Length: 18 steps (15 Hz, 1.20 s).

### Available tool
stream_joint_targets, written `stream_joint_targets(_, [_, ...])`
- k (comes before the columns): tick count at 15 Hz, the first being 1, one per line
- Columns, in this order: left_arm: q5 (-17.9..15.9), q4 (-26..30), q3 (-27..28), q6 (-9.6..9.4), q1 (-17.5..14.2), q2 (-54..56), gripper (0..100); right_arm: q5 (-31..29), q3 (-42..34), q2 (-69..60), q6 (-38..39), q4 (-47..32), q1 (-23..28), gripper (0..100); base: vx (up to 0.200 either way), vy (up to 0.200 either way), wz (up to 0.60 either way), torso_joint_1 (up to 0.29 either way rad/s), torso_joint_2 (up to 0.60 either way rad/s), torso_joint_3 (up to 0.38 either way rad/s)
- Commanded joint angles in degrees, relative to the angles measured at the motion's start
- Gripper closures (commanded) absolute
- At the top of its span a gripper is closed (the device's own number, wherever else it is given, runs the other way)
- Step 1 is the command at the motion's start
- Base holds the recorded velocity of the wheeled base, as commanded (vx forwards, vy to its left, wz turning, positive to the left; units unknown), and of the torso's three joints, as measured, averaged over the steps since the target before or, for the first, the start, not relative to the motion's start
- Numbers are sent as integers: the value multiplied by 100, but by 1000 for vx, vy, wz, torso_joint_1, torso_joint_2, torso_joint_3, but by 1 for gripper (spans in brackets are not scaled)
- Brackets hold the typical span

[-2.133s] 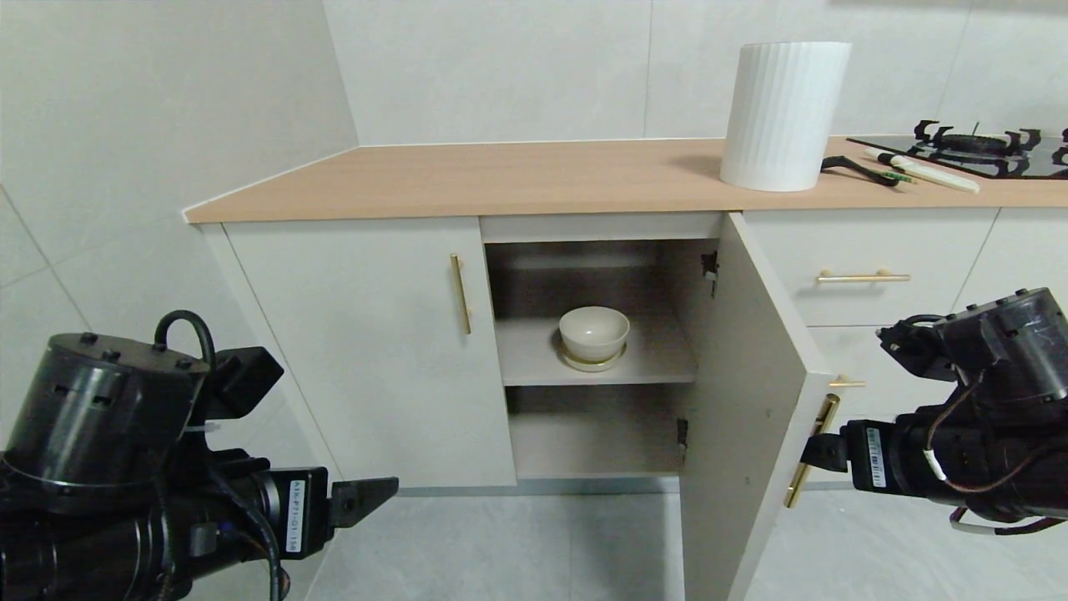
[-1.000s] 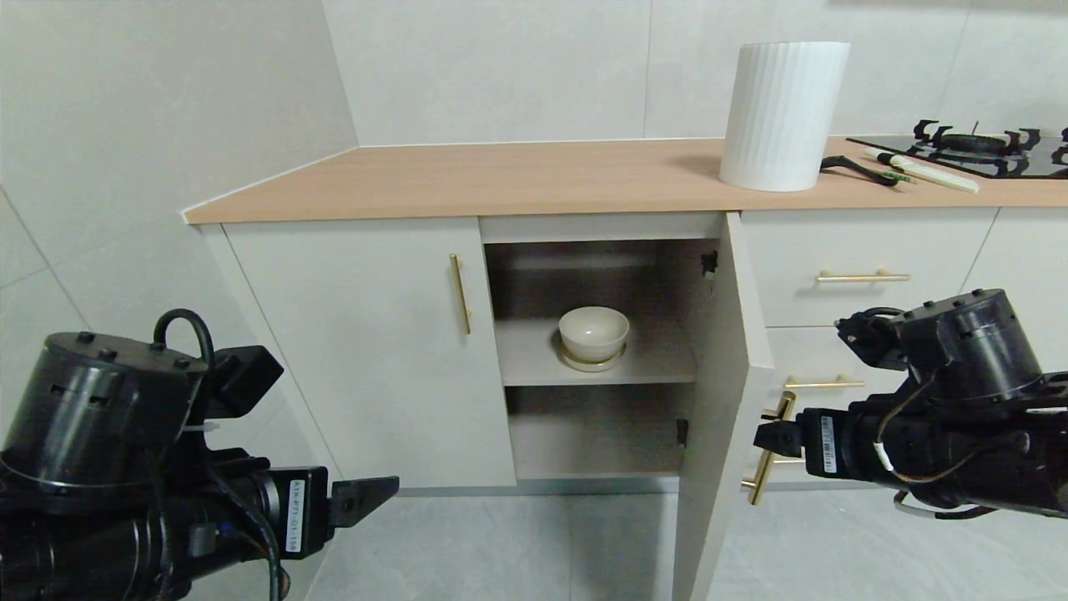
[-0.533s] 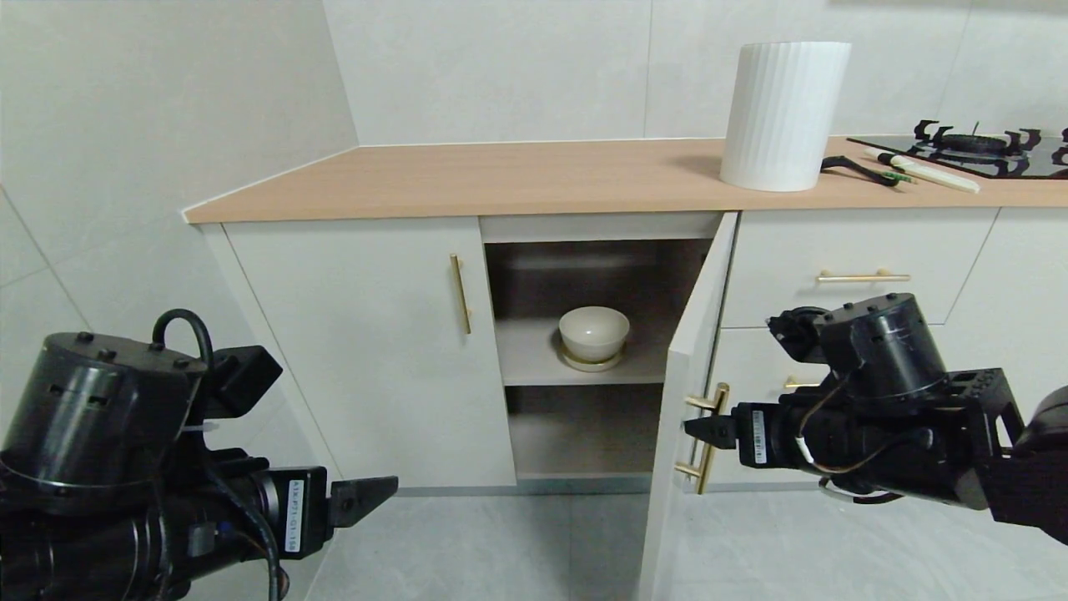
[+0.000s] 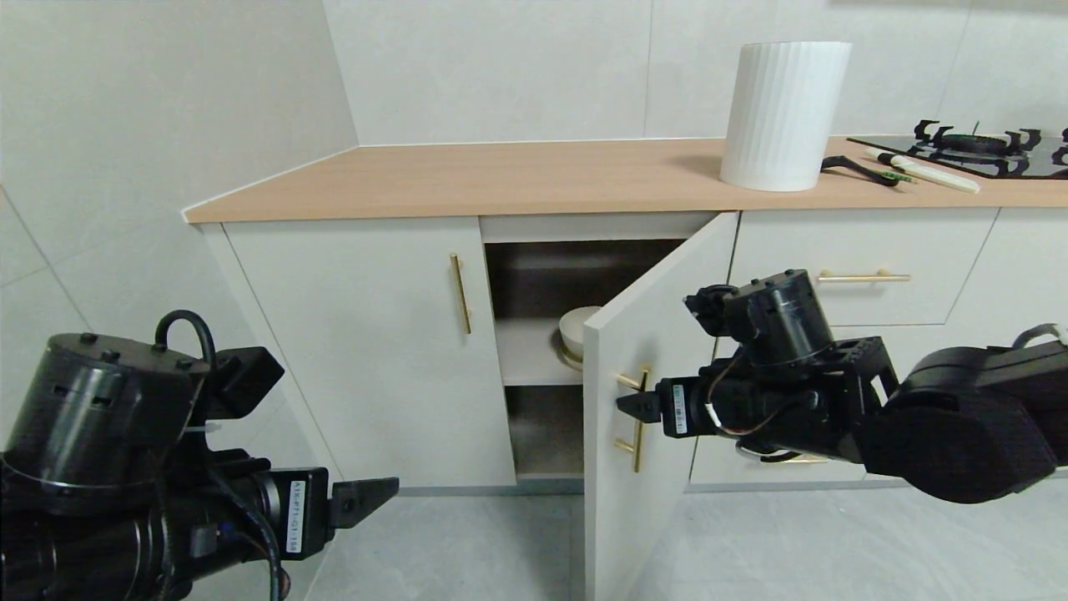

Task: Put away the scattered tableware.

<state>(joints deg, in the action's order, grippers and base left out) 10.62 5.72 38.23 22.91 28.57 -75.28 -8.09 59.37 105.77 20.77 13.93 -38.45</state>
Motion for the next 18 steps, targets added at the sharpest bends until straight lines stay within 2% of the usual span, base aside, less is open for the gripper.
stream_joint_targets(1, [2,0,-9,3,-1,-22,0,-17,312,419,-3,-5,-101,0,0,0,0,0,0,0])
stream_joint_targets(4, [2,8,-9,3,-1,-57,0,-26,497,629,6,259,-330,0,0,0,0,0,0,0])
stream_joint_targets(9, [2,8,-9,3,-1,-75,0,-61,242,963,23,1938,-479,0,0,0,0,0,0,0])
stream_joint_targets(12, [2,0,-9,3,-1,-145,0,-166,172,832,15,2061,-462,0,0,0,0,0,0,0])
stream_joint_targets(15, [10,0,-9,3,-1,-110,0,-166,198,823,-12,2061,-137,0,0,0,0,0,0,0])
stream_joint_targets(18, [28,0,9,3,-1,-75,0,-263,883,1649,-12,2061,136,0,0,0,0,0,0,0])
